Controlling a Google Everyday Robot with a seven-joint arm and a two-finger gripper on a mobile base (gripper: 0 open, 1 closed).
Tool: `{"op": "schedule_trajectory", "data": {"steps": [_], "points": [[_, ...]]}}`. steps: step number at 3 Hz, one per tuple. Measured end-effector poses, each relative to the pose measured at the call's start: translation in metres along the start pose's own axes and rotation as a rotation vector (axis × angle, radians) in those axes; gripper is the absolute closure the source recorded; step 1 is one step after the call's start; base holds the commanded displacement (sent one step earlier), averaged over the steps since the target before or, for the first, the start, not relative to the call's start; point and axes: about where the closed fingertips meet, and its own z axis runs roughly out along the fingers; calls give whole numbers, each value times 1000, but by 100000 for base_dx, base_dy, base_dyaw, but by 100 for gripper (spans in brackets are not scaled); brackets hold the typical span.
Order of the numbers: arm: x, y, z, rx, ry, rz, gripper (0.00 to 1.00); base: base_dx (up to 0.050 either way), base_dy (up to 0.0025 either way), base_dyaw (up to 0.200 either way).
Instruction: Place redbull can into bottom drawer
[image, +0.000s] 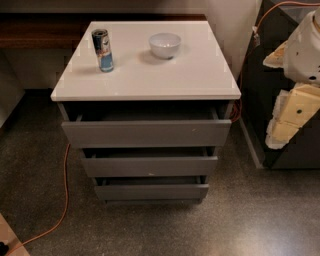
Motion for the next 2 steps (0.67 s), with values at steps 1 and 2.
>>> {"op": "schedule_trajectory", "data": {"steps": [1, 2], "points": [[-5, 12, 24, -19, -9, -44, 0, 0, 0, 0], [-14, 42, 84, -69, -54, -116, 0, 0, 0, 0]]}}
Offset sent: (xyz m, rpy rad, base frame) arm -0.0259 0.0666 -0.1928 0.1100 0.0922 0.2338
